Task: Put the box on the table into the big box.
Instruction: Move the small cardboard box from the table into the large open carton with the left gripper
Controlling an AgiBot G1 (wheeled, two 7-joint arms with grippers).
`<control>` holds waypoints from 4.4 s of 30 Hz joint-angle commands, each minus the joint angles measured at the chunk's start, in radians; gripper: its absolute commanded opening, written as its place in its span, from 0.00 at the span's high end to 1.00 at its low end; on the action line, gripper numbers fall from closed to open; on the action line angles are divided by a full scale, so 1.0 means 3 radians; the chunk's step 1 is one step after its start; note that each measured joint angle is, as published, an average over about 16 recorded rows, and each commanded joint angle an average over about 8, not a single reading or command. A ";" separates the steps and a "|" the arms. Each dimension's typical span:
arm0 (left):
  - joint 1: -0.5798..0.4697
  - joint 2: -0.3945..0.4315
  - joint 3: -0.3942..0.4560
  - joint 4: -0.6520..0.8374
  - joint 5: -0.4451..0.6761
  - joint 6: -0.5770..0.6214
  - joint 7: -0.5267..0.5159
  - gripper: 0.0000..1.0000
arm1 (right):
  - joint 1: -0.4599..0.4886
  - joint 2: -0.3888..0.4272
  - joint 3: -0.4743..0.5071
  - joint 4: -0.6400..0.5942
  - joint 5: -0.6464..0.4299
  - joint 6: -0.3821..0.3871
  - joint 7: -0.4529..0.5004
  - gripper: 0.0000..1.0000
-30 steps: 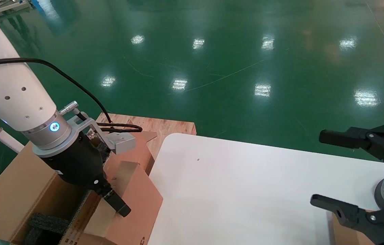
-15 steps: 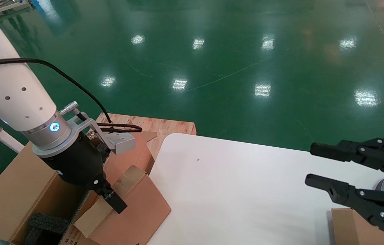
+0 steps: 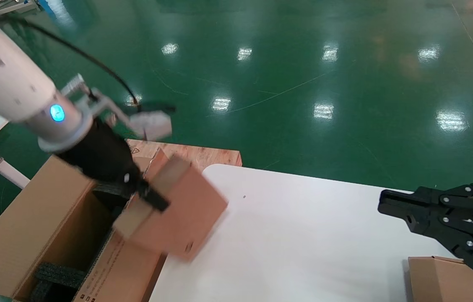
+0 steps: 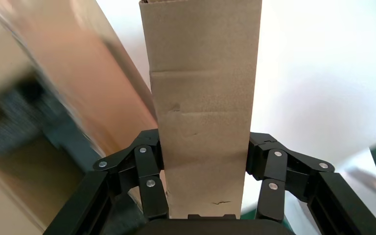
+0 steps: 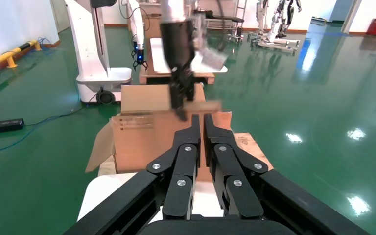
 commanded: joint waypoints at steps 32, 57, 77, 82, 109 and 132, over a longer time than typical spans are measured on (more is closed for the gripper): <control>-0.0852 -0.0586 -0.0646 0.0472 0.0895 -0.0356 0.0935 1.00 | 0.0000 0.0000 0.0000 0.0000 0.0000 0.0000 0.0000 0.00; -0.1202 -0.0379 0.0620 0.0955 0.0780 0.0535 0.1027 1.00 | 0.0000 0.0000 0.0000 0.0000 0.0000 0.0000 0.0000 0.00; -0.1300 -0.0184 0.1763 0.1513 -0.0240 0.0747 0.0814 1.00 | 0.0000 0.0000 0.0000 0.0000 0.0000 0.0000 0.0000 0.00; -0.1265 -0.0206 0.1873 0.1641 -0.0413 0.0754 0.0803 1.00 | 0.0000 0.0000 0.0000 0.0000 0.0000 0.0000 0.0000 0.00; -0.0845 -0.0293 0.1915 0.2042 -0.0646 0.0412 0.1041 1.00 | 0.0000 0.0000 0.0000 0.0000 0.0000 0.0000 0.0000 0.00; -0.0613 -0.0247 0.1952 0.2352 -0.0563 0.0211 0.1307 1.00 | 0.0000 0.0000 0.0000 0.0000 0.0000 0.0000 0.0000 0.00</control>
